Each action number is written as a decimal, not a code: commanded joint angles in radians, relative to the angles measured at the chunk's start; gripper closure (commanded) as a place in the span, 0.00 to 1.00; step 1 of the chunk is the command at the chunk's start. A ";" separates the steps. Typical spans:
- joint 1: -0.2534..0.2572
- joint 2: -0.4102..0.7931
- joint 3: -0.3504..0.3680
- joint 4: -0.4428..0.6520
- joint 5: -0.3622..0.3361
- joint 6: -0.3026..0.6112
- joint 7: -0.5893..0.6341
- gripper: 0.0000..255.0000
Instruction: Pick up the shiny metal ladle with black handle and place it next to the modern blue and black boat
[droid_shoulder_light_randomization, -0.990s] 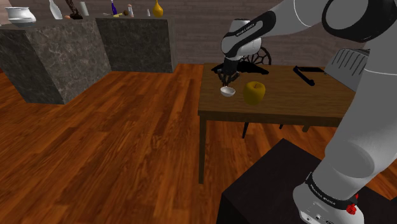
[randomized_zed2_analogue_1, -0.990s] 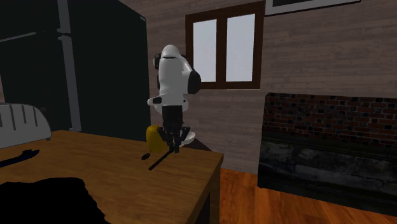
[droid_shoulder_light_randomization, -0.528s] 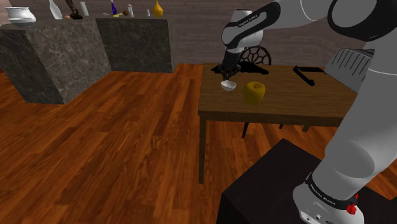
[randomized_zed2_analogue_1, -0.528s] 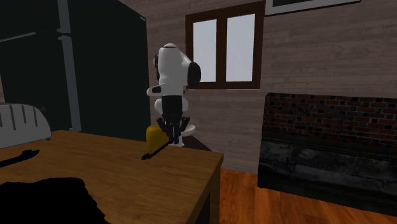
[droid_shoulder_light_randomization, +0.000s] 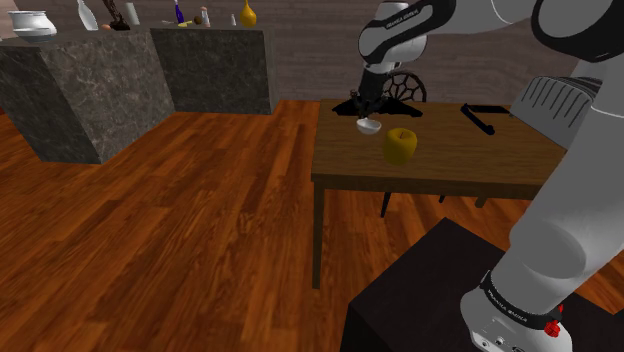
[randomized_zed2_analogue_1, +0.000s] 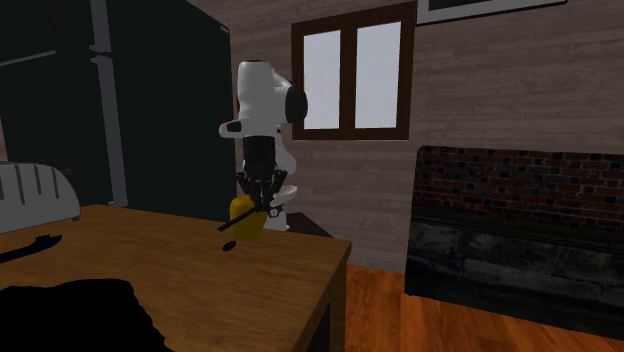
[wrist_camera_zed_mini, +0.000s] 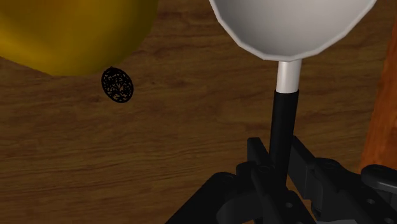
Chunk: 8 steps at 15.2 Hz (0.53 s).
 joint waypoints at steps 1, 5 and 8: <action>-0.024 -0.019 -0.017 -0.023 0.008 0.002 -0.046 1.00; -0.072 -0.057 -0.056 -0.071 0.023 0.008 -0.141 1.00; -0.109 -0.077 -0.087 -0.094 0.034 0.008 -0.215 1.00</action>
